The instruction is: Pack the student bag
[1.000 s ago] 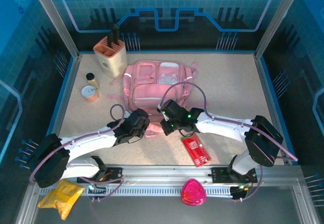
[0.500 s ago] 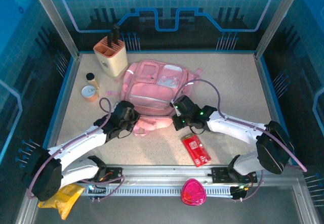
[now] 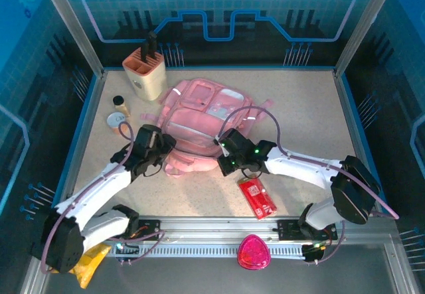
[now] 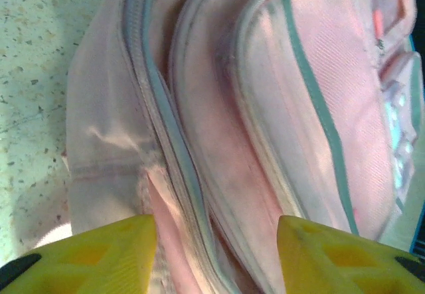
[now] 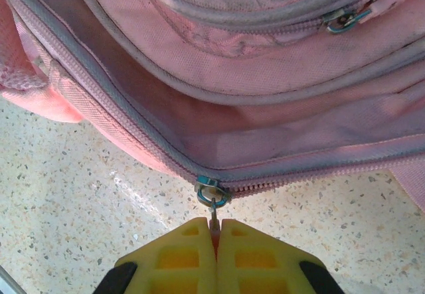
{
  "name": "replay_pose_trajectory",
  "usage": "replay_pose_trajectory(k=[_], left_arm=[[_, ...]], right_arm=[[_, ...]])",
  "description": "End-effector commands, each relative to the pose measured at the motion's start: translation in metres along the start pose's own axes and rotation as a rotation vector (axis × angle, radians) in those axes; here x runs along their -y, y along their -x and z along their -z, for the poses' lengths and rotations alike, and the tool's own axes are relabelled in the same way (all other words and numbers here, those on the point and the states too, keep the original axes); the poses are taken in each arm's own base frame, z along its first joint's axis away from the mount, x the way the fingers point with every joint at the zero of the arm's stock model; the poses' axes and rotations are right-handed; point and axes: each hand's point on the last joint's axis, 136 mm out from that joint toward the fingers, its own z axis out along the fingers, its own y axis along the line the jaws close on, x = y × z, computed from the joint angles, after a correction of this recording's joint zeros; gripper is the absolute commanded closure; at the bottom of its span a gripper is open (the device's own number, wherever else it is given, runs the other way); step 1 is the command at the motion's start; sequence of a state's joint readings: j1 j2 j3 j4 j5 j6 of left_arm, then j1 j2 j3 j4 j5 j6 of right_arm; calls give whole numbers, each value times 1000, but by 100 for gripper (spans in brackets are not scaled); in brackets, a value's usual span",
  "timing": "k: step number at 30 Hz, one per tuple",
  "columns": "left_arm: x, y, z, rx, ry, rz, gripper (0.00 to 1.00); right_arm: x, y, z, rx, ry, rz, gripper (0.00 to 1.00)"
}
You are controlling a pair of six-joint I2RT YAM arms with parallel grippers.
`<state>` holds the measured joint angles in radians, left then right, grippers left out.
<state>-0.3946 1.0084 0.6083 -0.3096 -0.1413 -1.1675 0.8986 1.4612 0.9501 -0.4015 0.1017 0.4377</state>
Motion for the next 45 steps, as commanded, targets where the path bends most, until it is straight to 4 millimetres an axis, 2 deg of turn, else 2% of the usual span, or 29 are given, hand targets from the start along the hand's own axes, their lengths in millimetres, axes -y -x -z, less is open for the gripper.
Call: replay_pose_trajectory(k=[1,5,11,13,15,20,24,27,28,29,33,38,40,43,45], left_arm=[[-4,-24,9,-24,-39,36,45],[5,-64,9,-75,-78,71,36],[42,-106,-3,-136,-141,73,26],[42,-116,-14,-152,-104,85,27],[44,-122,-23,-152,-102,96,34],[9,-106,-32,-48,47,64,66],[-20,-92,-31,3,118,69,90],[-29,-80,-30,34,146,37,100],[-34,-75,-29,37,172,29,100],[-38,-70,-26,40,197,29,100],[-50,-46,-18,69,205,49,100],[-55,-22,-7,100,198,36,100],[-48,-26,-9,68,176,46,100],[-30,-40,-8,4,128,45,100],[-16,-53,-6,-9,75,46,84]], right_arm=[[-12,-4,-4,-22,35,-6,100],[-11,-7,-10,-26,38,-22,100],[-11,-7,-12,-23,37,-16,100],[-11,-8,-13,-22,39,-21,100],[-12,-9,-13,-26,42,-24,100],[-5,-8,-9,-10,12,-7,100],[13,-11,-6,-13,-31,-22,100],[31,-13,-5,-21,-62,-47,100],[35,-12,-3,-13,-70,-54,100],[44,-20,-4,-26,-89,-64,100],[73,-26,-6,-33,-136,-104,100],[99,-20,-8,-25,-166,-167,100],[91,-13,-5,-15,-110,-175,100],[69,-5,2,27,-51,-137,100],[61,0,5,46,-44,-112,100]])
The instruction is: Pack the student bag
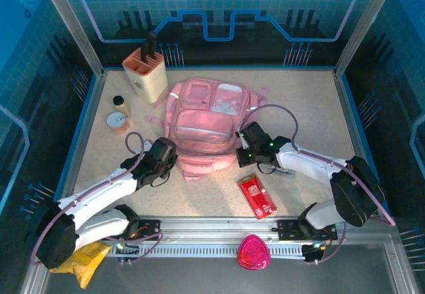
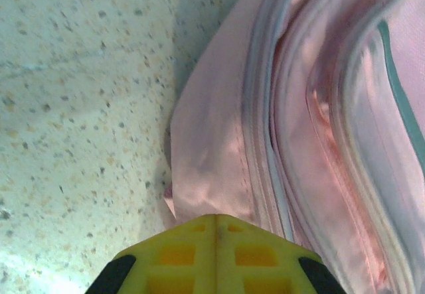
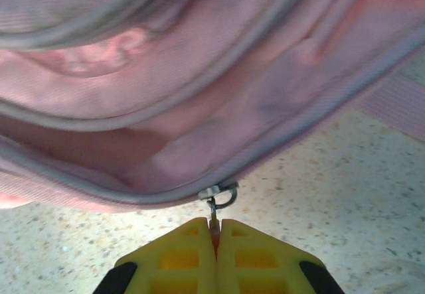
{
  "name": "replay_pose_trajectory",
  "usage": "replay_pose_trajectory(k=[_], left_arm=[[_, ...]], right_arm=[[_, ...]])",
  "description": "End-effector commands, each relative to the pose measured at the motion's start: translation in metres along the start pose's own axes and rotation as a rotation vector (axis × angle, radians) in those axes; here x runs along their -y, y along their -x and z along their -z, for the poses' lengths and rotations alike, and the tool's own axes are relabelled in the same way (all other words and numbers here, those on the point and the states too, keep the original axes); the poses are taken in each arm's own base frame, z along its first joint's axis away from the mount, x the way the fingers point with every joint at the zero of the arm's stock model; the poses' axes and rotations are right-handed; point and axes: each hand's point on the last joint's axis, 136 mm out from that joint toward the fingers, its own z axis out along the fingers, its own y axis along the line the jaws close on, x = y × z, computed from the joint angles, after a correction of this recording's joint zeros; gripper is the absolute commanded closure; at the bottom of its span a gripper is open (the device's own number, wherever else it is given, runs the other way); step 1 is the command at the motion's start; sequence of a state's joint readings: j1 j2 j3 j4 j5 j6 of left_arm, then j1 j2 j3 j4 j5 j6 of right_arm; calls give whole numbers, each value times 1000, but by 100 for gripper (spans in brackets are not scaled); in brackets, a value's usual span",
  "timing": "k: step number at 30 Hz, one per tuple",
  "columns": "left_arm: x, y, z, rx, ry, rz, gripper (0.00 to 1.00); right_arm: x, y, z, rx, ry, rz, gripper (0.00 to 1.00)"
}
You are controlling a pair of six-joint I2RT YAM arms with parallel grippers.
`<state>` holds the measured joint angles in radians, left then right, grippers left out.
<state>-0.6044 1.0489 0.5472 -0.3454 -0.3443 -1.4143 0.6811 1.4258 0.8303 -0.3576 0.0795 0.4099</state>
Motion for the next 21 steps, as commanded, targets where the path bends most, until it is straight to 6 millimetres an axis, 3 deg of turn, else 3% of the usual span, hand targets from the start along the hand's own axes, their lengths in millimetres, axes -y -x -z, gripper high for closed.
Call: replay_pose_trajectory(k=[1,6,10,16,21], left_arm=[[20,-24,8,-67,-65,-18,77],[57,-72,25,-151,-177,7,45],[83,-111,24,-212,-200,17,33],[102,-146,-5,-263,-148,76,23],[91,-151,-36,-224,-47,150,26]], right_arm=[[-20,10,14,47,56,40,100],[-20,10,18,56,59,27,100],[-18,9,15,52,45,27,100],[-19,5,15,46,45,36,100],[-19,3,17,57,51,32,100]])
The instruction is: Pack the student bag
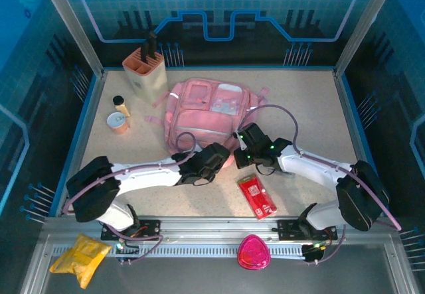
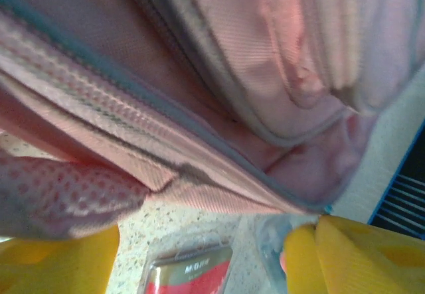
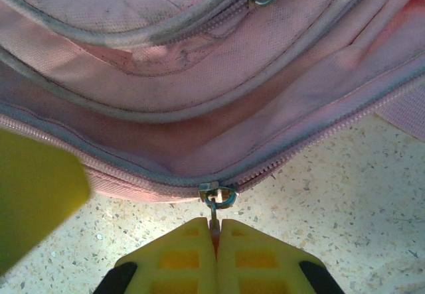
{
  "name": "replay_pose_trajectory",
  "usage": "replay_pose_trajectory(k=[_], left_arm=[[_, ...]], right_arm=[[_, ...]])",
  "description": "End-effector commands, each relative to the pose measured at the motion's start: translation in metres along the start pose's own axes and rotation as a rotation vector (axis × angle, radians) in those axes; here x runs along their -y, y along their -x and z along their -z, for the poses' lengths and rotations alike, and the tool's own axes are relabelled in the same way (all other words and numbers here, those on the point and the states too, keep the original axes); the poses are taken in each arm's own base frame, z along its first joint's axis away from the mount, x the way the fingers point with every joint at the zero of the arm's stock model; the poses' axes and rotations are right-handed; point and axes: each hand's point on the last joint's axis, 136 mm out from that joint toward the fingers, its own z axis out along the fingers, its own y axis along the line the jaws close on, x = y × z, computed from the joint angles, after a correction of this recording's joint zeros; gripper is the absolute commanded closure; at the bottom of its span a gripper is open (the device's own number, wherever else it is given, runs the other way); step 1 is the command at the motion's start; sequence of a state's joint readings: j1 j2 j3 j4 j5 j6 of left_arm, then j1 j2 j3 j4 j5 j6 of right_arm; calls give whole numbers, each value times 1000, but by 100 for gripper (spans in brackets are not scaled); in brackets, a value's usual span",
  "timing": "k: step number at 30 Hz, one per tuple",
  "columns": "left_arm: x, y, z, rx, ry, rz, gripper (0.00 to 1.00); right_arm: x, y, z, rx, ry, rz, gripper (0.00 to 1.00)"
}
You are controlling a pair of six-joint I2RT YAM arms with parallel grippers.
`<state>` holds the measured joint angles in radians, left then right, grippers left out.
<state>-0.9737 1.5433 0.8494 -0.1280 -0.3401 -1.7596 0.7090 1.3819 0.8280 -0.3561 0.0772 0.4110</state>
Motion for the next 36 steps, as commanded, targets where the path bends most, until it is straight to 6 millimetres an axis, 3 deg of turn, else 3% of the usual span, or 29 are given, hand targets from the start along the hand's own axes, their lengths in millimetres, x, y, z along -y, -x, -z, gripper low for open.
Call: replay_pose_trajectory(k=[1,3,6,9,14,17,26,36], left_arm=[[3,3,-14,18,16,95,27],[-1,7,-24,26,50,103,28],[-10,12,-34,35,86,162,38],[-20,28,-32,95,96,175,52],[-28,49,-23,153,118,140,86],[-37,59,-13,191,116,119,100],[-63,94,26,283,142,11,100],[-81,115,46,316,182,-9,100]], right_arm=[[-7,-1,5,21,23,10,100],[-8,-2,4,14,30,21,100],[-11,-3,4,11,46,33,100],[-13,-2,6,17,47,44,100],[-16,-3,9,20,49,50,100],[-15,-3,10,16,32,49,100],[14,-8,9,1,-84,21,100],[62,10,-4,-8,-200,-55,100]])
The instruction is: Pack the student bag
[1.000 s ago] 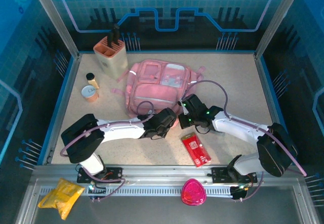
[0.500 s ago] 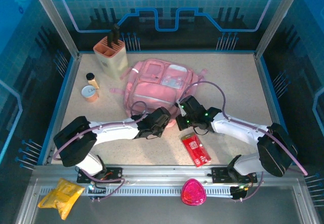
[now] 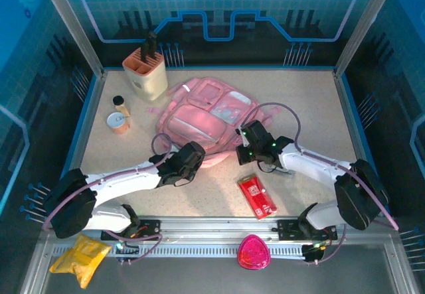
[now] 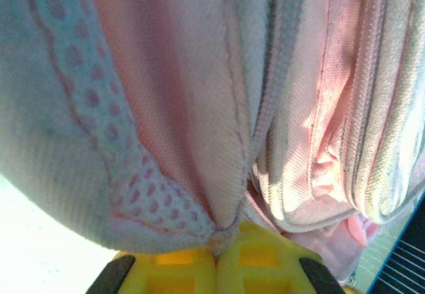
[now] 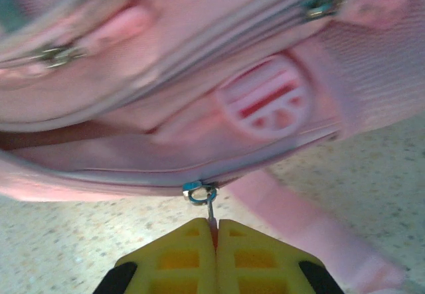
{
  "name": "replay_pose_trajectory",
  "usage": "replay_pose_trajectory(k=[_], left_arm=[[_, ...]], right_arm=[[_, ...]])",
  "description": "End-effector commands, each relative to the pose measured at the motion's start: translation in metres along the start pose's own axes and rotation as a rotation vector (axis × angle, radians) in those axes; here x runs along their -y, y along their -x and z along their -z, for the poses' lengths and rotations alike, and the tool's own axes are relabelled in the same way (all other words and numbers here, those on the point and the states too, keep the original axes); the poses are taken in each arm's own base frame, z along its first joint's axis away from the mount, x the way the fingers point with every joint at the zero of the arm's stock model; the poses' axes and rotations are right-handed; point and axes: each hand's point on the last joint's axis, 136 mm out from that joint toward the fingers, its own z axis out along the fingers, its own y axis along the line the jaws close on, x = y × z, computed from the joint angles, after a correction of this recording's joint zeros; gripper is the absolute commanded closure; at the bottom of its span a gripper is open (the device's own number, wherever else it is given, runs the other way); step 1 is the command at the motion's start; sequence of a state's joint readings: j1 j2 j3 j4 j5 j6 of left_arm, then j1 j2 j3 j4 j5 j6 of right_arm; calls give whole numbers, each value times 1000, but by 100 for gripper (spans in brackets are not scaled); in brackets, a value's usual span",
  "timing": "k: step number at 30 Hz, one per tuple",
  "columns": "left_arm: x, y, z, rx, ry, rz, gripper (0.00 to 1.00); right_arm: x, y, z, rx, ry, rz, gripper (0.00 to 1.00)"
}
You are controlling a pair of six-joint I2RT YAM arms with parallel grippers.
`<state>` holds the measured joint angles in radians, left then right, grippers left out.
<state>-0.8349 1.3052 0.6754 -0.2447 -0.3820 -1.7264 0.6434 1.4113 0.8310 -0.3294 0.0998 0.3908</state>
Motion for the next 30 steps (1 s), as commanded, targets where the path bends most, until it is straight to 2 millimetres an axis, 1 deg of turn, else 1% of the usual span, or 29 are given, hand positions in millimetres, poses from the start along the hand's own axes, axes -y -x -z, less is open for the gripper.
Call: replay_pose_trajectory(k=[1,4,6,7,8,10,11,13,14,15,16,20,23,27,30], left_arm=[[-39,45,6,183,127,-75,100],[-32,41,3,144,105,-91,100],[-25,41,7,139,100,-127,100],[-21,40,9,133,101,-148,98],[-18,38,10,124,98,-174,89],[-11,33,14,91,86,-211,75],[-7,30,18,69,68,-225,70],[1,25,26,46,30,-265,59],[5,25,31,45,17,-280,56],[7,26,36,54,9,-296,54],[12,26,42,66,-8,-313,53],[41,17,56,57,-76,-391,46],[58,10,61,66,-68,-465,43],[75,-7,53,51,-84,-507,41],[85,-19,44,28,-95,-522,40]], right_arm=[[36,3,0,-25,-137,-21,100],[20,6,3,-11,-66,-11,100],[12,7,6,-11,-25,-10,100],[8,7,8,-13,-4,-6,100],[6,7,11,-16,7,-8,92],[4,7,18,-13,28,-16,82],[-1,18,28,17,53,-19,75],[-4,27,38,35,91,-41,61],[-4,33,41,37,114,-65,55],[-3,38,41,37,133,-100,51],[0,44,40,32,154,-147,49],[6,73,29,27,236,-304,48],[14,90,11,16,251,-392,48],[20,107,-10,-7,271,-445,48],[31,108,-28,-32,234,-473,45]])
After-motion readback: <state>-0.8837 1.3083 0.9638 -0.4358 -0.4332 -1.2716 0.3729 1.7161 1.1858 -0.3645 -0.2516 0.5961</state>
